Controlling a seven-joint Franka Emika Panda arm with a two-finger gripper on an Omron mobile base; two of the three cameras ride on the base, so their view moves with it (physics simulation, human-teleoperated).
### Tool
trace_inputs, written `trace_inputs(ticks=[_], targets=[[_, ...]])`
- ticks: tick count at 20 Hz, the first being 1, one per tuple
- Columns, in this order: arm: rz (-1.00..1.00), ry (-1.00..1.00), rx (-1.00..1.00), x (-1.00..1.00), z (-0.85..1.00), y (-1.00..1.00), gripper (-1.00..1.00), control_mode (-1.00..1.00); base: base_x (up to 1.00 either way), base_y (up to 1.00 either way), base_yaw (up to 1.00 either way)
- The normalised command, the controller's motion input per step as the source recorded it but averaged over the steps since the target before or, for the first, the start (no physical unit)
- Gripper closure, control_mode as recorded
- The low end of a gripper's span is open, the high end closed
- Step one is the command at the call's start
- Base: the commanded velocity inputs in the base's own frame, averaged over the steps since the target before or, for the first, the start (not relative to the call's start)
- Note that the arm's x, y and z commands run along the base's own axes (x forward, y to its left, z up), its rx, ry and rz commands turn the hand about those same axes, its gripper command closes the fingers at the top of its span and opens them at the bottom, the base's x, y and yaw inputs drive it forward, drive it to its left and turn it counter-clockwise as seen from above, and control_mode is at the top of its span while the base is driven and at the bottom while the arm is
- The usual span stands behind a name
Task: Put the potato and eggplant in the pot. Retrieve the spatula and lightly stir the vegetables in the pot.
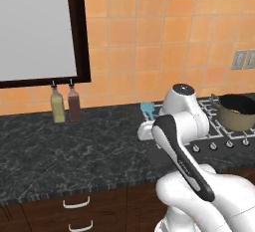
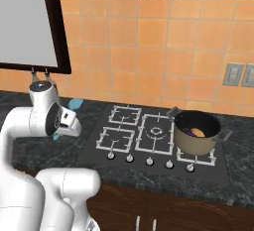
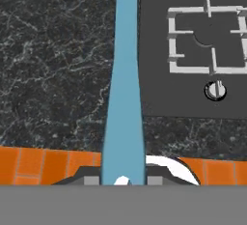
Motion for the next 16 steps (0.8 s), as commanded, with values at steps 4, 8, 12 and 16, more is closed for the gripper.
trace_inputs(ticks=[4,8,12,16], targets=[[-0.21,0.12,0.0,-0.08,0.21,-0.66,1.0,-1.0,0.0,0.0,0.0],[-0.08,-0.01,0.0,-0.01,0.0,-0.45,1.0,-1.0,0.0,0.0,0.0],[-0.01,0.0,0.0,0.0,0.0,-0.14,1.0,1.0,-0.07,-0.61,-0.05],[0.0,0.0,0.0,0.0,0.0,0.0,1.0,1.0,-0.03,-1.0,-0.09]])
